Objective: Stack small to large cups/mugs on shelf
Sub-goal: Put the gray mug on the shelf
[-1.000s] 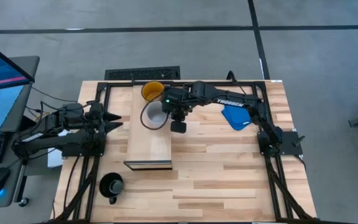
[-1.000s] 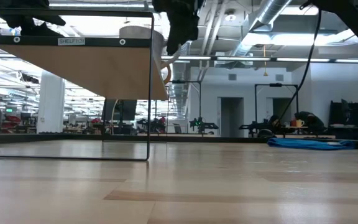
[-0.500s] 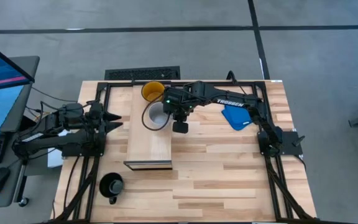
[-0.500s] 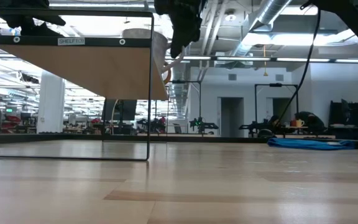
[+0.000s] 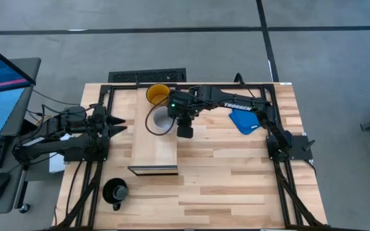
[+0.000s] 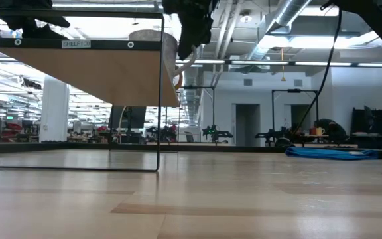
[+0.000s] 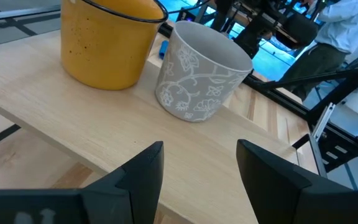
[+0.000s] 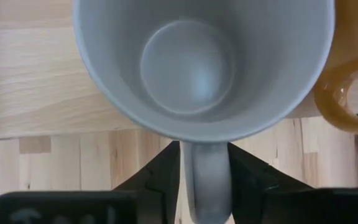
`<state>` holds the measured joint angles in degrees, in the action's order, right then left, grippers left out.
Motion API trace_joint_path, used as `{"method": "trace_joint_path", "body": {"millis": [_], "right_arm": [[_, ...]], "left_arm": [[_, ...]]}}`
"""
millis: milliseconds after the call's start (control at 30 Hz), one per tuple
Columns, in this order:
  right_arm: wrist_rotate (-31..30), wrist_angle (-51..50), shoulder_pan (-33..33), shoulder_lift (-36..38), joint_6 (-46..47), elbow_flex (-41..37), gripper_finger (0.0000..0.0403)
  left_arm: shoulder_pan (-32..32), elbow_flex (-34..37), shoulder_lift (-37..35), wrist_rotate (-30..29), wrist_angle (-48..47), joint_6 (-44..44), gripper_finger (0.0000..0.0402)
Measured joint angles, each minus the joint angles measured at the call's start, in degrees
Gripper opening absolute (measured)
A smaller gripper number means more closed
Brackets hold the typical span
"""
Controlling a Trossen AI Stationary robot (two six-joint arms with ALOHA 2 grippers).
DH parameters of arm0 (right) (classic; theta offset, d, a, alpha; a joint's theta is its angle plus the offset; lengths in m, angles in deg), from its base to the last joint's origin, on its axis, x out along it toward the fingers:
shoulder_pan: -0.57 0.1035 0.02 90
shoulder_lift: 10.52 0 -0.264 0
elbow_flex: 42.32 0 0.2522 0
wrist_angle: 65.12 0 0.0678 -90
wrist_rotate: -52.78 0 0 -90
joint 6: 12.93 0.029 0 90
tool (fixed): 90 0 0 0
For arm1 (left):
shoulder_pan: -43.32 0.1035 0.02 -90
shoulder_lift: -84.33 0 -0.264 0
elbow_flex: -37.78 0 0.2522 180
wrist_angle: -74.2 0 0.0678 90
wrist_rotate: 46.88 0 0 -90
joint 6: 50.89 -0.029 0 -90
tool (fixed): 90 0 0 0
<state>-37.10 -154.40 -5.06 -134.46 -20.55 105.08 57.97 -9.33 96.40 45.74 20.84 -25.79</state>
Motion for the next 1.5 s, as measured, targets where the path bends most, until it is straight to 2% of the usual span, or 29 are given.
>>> {"method": "trace_joint_path", "body": {"millis": [867, 1500], "right_arm": [[0.0, 8.4, 0.0, 0.0, -1.5, 0.0, 0.0123], [-0.2, 3.4, -0.1, -0.1, -1.5, 0.0, 0.0125]], "left_arm": [[0.0, 0.0, 0.0, 0.0, -0.1, -0.6, 0.0194], [0.0, 0.0, 0.0, 0.0, -2.2, -0.9, 0.0194]]}}
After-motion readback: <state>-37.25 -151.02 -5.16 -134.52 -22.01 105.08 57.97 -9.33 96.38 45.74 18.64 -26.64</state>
